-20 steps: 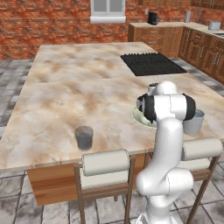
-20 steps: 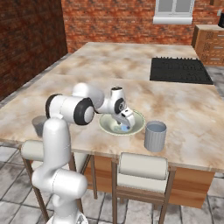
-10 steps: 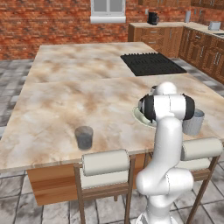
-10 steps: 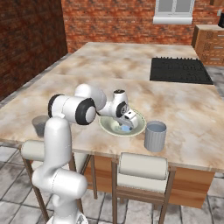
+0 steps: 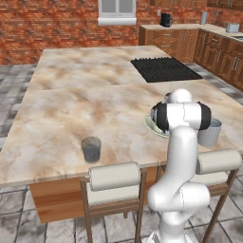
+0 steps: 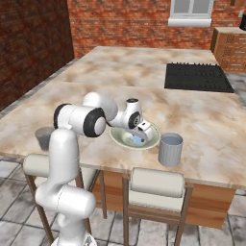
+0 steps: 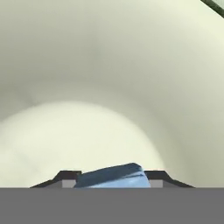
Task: There are four ice cubes in the ice bowl. Place two ice cubes in each glass of water.
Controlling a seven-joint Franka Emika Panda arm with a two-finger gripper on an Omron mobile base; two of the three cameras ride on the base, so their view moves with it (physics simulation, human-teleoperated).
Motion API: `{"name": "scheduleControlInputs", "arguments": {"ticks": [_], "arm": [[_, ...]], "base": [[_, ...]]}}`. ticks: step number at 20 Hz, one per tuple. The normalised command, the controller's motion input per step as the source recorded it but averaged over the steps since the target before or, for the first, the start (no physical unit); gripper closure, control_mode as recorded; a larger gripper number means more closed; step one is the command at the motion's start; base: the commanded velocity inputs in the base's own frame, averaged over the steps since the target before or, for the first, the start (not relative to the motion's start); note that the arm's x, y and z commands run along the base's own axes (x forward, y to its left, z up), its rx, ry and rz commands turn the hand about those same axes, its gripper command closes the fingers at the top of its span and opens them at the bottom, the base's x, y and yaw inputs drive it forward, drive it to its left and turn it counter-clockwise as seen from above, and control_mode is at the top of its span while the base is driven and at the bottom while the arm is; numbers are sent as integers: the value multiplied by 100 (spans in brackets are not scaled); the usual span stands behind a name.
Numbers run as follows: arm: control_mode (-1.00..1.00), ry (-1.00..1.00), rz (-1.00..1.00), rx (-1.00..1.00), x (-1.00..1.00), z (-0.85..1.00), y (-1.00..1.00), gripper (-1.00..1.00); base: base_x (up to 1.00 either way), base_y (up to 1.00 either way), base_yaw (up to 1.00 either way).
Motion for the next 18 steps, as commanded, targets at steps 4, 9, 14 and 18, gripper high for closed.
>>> {"name": "scheduleControlInputs", "arguments": {"ticks": [4, 9, 14, 18], "arm": [[-100, 0, 0, 4, -6, 0, -11, 100], [-100, -1, -6, 12, -20, 53, -11, 100], [-100, -9, -3, 9, -53, 95, 0, 100], [-100, -5, 0, 5, -77, 100, 10, 100]], "base": [[0, 0, 0], [0, 0, 0], [0, 0, 0], [0, 0, 0]]}}
